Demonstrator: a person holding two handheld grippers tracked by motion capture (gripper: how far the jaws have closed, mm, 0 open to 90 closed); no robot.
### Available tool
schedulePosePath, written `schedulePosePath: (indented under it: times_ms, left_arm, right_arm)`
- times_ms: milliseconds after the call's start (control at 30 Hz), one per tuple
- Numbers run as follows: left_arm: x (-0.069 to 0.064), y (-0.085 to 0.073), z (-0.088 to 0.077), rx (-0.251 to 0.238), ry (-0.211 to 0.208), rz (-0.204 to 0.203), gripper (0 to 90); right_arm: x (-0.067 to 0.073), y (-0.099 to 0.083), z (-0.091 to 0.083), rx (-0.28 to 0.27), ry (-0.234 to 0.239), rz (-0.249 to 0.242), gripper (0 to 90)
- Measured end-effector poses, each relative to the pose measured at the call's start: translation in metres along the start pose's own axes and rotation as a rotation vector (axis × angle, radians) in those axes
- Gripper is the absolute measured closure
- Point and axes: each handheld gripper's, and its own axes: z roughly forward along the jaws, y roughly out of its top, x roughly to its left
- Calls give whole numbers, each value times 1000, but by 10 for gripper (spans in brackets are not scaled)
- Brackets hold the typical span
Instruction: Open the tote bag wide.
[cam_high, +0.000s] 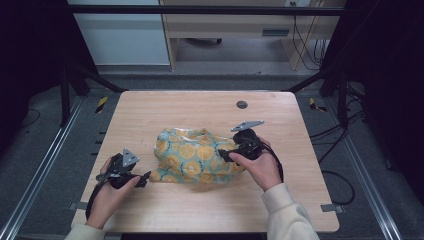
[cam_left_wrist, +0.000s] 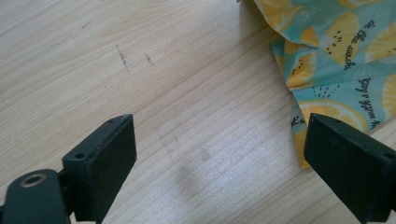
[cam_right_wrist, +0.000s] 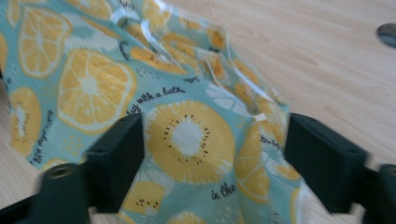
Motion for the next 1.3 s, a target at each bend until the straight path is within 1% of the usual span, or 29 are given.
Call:
schedulePosePath:
  times_ms: [33, 67, 100, 133, 200, 233, 267, 300, 333, 433, 533, 567, 600, 700, 767, 833, 867, 933, 1000, 1067, 1100, 1133, 1167, 1200, 1233, 1300]
  left_arm:
    - [0, 0, 0, 1, -1, 2, 91]
    - [0, 0, 0, 1, -1, 2, 92]
    - [0, 0, 0, 1, 0, 2, 92]
    - [0, 0, 0, 0, 0, 2, 91]
    - [0, 0, 0, 0, 0, 2, 92]
    - [0, 0, 0, 0, 0, 2, 92]
    - [0, 0, 0, 0, 1, 2, 92]
    - [0, 0, 0, 1, 1, 1, 93]
    - [0, 0, -1, 0, 1, 0, 93]
    - [1, 0, -1, -1, 3, -3, 93]
    - [1, 0, -1, -1, 2, -4, 94]
    - [1, 0, -1, 0, 3, -4, 94]
    - [1, 0, -1, 0, 3, -4, 94]
    - [2, 1, -3, -2, 4, -1, 97]
    - [3, 2, -6, -8, 7, 2, 119]
    - [5, 4, -12, -29, -5, -6, 145]
    - [7, 7, -16, -40, -2, -3, 170]
    - [12, 14, -27, -72, 4, -8, 196]
    - [16, 25, -37, -106, 6, -12, 243]
    - [18, 38, -46, -108, 5, 15, 258]
    - [18, 45, -48, -123, -6, 18, 272]
    - [17, 52, -51, -126, -16, 37, 284]
    - [16, 60, -51, -125, -21, 55, 295]
    - [15, 66, -51, -127, -24, 62, 295]
    - [14, 76, -50, -135, -35, 72, 296]
    - [12, 91, -43, -122, -72, 88, 294]
  right_arm:
    - [1, 0, 6, 22, 22, -21, 468]
    - [1, 0, 6, 22, 22, -21, 468]
    - [2, 0, 7, 25, 33, -23, 557]
    - [3, 0, 8, 18, 42, -35, 660]
    - [6, 2, 6, 1, 55, -49, 794]
    - [7, 4, 4, -7, 65, -58, 848]
    - [9, 5, 2, -22, 68, -68, 883]
    - [15, 8, -5, -53, 76, -82, 900]
    - [15, 8, -5, -53, 76, -82, 900]
    - [25, 12, -17, -100, 89, -108, 900]
    - [41, 12, -35, -161, 116, -146, 900]
    - [51, 8, -45, -189, 139, -169, 900]
    - [51, 8, -45, -189, 139, -169, 900]
    - [65, -5, -53, -207, 185, -187, 900]
    - [74, -19, -54, -199, 212, -193, 900]
    - [81, -34, -51, -178, 236, -200, 900]
    - [84, -42, -48, -165, 244, -203, 900]
    - [87, -55, -43, -141, 257, -203, 900]
    - [87, -65, -36, -120, 267, -193, 900]
    - [86, -71, -27, -105, 273, -186, 900]
    - [86, -73, -23, -98, 278, -182, 900]
    - [86, -75, -20, -92, 274, -183, 900]
    - [87, -75, -18, -87, 264, -195, 900]
    - [87, -75, -18, -87, 264, -195, 900]
    - [87, -75, -18, -86, 264, -198, 899]
    - [86, -76, -17, -88, 268, -194, 897]
